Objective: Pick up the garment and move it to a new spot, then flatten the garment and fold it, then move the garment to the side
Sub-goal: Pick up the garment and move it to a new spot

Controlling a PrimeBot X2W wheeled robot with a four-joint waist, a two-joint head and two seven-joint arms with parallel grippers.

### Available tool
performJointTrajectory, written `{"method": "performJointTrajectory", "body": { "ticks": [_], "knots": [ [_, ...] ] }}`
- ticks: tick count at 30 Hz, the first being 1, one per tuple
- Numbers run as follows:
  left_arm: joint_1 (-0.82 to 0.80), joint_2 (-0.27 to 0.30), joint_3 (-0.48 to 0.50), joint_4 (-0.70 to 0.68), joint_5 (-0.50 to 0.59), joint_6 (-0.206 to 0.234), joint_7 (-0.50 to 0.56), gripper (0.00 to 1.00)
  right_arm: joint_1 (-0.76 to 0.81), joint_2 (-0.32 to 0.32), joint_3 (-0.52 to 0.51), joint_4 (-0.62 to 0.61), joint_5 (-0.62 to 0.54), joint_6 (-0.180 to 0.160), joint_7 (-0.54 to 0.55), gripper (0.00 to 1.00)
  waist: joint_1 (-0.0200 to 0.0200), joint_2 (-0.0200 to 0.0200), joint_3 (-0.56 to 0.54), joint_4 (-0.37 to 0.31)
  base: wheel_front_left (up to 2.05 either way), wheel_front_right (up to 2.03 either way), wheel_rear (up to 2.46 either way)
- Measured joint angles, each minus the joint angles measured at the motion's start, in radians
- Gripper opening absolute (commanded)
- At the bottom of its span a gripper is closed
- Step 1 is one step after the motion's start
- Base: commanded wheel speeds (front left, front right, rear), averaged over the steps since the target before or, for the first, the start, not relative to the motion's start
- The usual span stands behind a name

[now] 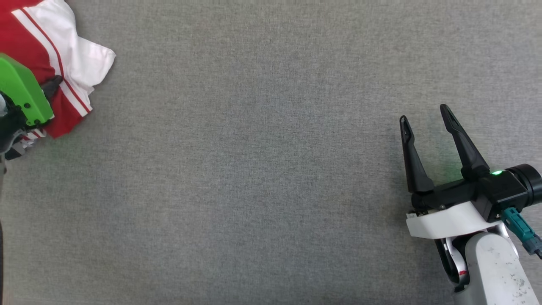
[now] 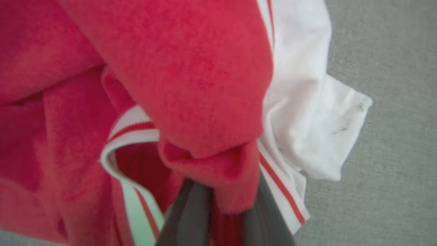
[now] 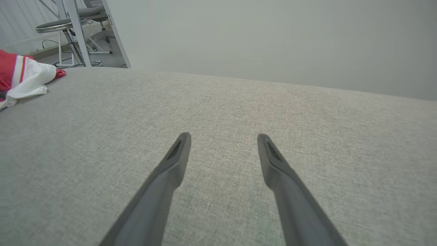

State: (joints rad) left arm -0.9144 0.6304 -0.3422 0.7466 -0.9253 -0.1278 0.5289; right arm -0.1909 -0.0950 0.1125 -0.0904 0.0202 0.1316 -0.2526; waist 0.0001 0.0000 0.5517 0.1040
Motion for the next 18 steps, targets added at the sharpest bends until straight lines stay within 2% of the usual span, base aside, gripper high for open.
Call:
{"method": "performJointTrajectory", "body": {
  "ticks": [10,18],
  "knots": [
    [0.032,0.002,-0.023,-0.107,0.063,0.0,-0.323,0.0,0.026,0.021,-0.017,0.044,0.011,0.0,0.0,1.0,0.0,0.0,-0.13,0.003,0.0,0.0,0.0],
    [0.075,0.01,-0.046,-0.274,0.104,0.0,-0.453,0.0,0.086,0.027,-0.043,0.064,0.022,0.0,0.0,1.0,-0.0001,0.0,-0.262,0.0,0.0,0.0,0.0]
  ]
}}
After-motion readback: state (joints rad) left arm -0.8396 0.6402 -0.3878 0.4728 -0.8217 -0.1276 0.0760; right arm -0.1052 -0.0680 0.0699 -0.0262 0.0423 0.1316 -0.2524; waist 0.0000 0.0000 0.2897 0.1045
